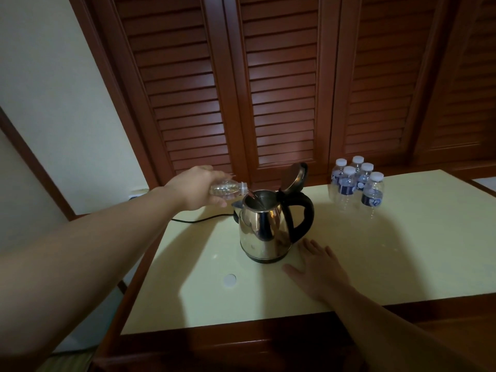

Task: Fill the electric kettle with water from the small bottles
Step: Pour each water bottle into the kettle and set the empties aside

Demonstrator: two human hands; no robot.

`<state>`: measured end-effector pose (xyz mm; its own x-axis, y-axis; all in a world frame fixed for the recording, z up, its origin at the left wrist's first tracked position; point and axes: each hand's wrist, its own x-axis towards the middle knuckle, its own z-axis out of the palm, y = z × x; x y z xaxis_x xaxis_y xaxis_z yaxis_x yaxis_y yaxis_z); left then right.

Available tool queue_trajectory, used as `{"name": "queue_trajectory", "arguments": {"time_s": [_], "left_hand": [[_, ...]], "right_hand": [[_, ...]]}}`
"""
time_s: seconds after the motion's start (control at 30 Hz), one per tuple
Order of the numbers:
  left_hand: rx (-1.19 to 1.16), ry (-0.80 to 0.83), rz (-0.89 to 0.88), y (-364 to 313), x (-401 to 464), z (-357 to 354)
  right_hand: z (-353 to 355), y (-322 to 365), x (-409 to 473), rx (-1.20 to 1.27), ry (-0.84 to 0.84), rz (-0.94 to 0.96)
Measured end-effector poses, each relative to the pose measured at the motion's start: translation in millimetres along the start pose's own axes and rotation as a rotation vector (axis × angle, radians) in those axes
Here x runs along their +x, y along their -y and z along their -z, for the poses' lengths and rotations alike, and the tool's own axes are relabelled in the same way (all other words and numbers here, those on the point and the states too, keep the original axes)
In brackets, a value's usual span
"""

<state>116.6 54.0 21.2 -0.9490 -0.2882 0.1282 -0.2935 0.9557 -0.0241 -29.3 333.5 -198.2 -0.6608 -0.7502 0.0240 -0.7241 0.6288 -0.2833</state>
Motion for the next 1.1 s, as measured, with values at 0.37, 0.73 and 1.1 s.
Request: {"name": "queue_trajectory", "arguments": {"time_s": [0.37, 0.73, 1.1], "left_hand": [[0.118, 0.017, -0.034, -7, 7, 14], [0.25, -0.001, -0.08, -16, 14, 25], [0.396, 0.047, -0.183, -16, 18, 38]], "right_hand": [[-1, 0, 0, 0.003, -0.008, -0.004], [-2, -1, 0, 0.01, -0.026, -0.002], [-2, -2, 0, 0.024, -0.017, -0.003]]}}
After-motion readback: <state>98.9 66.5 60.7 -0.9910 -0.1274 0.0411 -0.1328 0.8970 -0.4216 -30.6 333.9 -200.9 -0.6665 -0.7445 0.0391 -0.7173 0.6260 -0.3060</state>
